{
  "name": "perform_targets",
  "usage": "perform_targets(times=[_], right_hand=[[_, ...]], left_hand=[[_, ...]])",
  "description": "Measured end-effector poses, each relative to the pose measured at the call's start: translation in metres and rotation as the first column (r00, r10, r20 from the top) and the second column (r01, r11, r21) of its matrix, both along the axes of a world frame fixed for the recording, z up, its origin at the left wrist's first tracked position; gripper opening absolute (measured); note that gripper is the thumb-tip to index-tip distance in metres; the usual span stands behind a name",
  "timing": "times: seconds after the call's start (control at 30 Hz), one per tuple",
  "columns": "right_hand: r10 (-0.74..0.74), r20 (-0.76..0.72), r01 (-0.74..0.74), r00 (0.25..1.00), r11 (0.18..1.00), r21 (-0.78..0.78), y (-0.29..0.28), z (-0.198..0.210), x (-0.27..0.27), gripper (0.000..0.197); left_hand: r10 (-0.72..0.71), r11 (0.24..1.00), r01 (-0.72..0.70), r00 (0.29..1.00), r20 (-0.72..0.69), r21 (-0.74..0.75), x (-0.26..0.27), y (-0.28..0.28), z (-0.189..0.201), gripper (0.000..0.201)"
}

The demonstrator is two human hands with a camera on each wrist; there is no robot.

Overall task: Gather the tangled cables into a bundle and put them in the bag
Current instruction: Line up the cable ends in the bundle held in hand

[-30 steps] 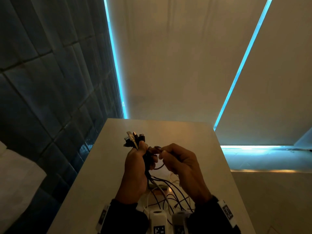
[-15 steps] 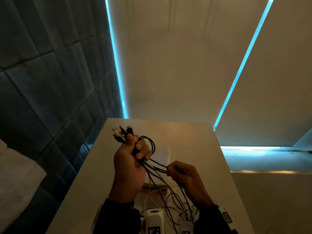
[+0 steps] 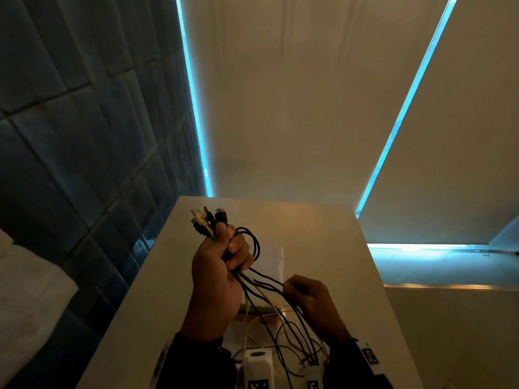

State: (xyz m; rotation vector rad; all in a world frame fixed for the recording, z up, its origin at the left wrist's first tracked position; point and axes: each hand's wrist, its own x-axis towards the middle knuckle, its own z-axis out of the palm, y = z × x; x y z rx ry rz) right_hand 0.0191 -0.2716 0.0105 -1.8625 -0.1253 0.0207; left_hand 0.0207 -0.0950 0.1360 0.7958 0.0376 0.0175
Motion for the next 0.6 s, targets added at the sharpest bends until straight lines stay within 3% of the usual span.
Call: perform_targets(times=[0.2, 0.4, 0.5, 0.6], right_hand=[[-0.042, -0.057, 0.034, 0.998, 0.990, -0.139, -0.009, -0.025, 0.004, 0.032], [-0.175, -0.115, 0.140, 0.978, 0.955, -0.261, -0.015, -0.031, 0.018, 0.024], [-0.277, -0.033, 0.270, 0.960, 0.952, -0.147, -0.012, -0.001, 0.028, 0.020], [-0.262, 0.053, 0.257, 0.964, 0.962, 0.089, -0.002, 0.044, 0.029, 0.017]], left_hand=[[-0.012, 0.999, 0.011, 1.000, 0.001, 0.037, -0.001, 0.002, 0.002, 0.032], [-0.044, 0.986, 0.051, 0.998, -0.048, 0.157, 0.002, 0.000, 0.000, 0.032], [-0.009, 0.972, 0.029, 0.996, -0.088, 0.233, 0.006, 0.001, -0.003, 0.031], [0.012, 0.963, 0.025, 0.991, -0.137, 0.267, 0.007, 0.003, -0.005, 0.030]])
